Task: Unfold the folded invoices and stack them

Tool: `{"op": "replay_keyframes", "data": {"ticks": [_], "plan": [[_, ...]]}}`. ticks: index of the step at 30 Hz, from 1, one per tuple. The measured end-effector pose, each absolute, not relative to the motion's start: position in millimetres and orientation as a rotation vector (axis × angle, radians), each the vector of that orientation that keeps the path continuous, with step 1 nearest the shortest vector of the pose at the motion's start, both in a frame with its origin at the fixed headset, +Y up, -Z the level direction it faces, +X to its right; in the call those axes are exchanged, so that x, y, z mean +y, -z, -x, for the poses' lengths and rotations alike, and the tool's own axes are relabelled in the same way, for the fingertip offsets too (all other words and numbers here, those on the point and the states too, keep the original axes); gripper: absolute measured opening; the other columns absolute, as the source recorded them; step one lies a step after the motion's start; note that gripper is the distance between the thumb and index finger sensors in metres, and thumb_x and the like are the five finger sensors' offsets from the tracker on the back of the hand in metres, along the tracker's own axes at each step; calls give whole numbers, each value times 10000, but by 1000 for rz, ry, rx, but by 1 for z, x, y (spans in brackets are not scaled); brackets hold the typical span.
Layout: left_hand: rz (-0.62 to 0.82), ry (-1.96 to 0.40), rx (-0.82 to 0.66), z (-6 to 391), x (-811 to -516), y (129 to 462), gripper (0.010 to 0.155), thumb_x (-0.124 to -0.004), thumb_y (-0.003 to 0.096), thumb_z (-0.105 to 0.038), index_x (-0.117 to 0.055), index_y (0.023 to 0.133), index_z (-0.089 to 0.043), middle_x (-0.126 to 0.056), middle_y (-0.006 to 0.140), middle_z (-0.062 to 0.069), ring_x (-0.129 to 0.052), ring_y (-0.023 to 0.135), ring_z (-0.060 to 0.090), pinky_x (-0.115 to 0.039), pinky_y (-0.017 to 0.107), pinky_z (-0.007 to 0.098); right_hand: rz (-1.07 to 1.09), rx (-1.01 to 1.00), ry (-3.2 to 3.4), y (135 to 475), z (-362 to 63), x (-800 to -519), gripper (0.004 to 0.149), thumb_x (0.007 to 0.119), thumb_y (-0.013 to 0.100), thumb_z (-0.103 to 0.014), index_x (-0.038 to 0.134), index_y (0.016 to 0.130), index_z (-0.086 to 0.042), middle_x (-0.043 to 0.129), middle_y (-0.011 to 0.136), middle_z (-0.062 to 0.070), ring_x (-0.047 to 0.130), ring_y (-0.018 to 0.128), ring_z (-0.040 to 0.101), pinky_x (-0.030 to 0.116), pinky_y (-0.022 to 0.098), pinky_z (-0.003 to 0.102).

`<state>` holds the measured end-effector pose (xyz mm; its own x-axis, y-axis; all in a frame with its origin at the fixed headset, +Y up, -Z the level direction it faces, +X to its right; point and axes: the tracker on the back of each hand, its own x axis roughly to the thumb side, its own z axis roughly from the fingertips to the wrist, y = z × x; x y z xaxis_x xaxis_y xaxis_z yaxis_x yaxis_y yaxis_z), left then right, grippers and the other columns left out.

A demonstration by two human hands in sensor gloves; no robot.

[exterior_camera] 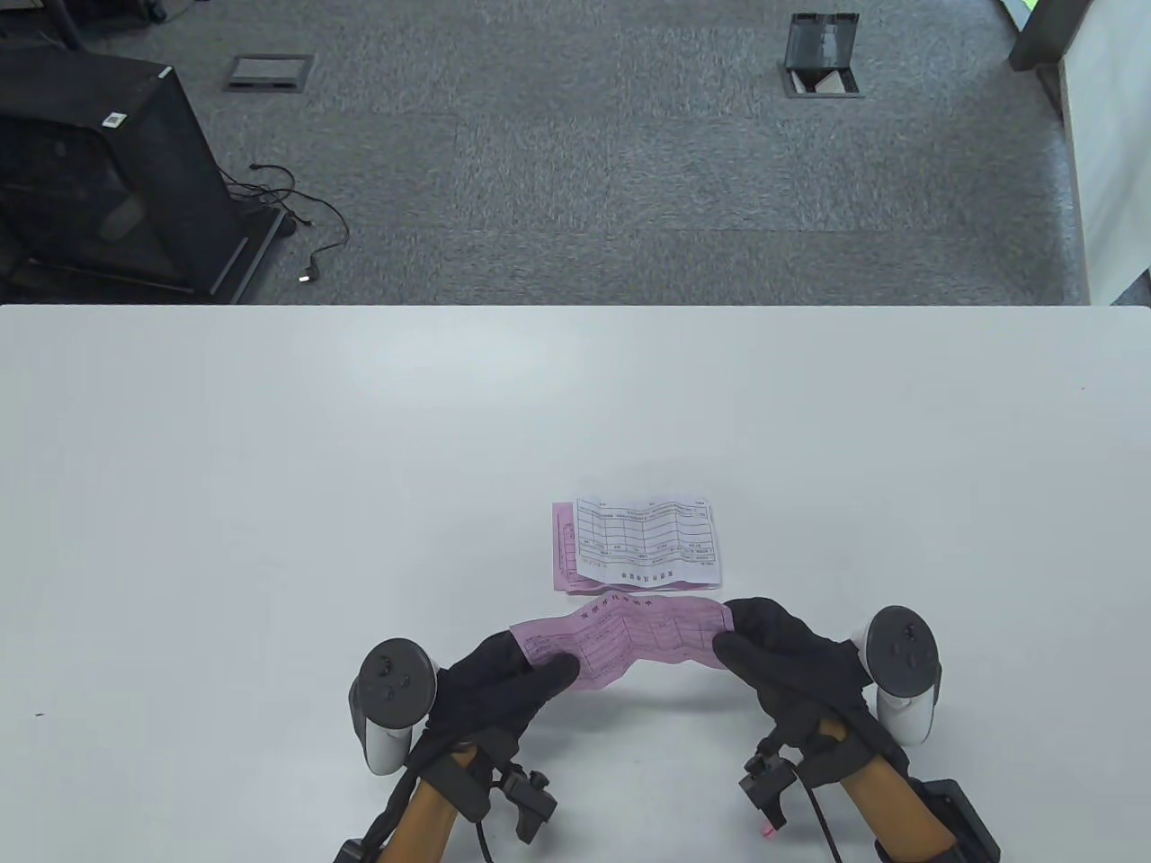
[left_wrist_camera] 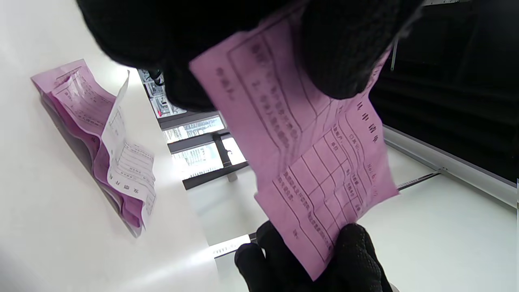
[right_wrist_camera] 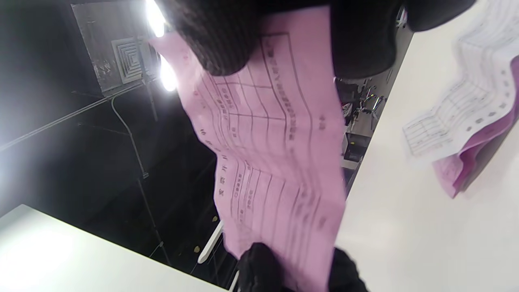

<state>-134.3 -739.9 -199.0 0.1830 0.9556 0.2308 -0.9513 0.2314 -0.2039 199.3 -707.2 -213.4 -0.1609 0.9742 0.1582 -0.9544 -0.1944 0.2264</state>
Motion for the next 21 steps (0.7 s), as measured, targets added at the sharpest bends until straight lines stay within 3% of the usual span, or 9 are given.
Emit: {"op": "replay_keyframes", "data": {"ticks": [8, 21], "plan": [[6, -1170, -186, 135, -742, 204, 457, -890, 483, -289, -820, 924, -194, -1016, 735, 73, -967, 618, 263, -818, 492, 446, -197, 63, -1912, 222, -208, -721, 340, 745, 491, -363, 727, 805, -233, 877, 731, 52, 851, 698, 331, 606, 634, 597], [19, -828, -2, 119, -744, 216, 622, -930, 454, -349, -724, 1010, -161, -1034, 654, 63, -1006, 405, 153, -873, 347, 363, -64, 170, -2201, 236, -213, -744, 346, 749, 488, -370, 746, 796, -212, 894, 709, 57, 863, 680, 336, 614, 627, 593]]}}
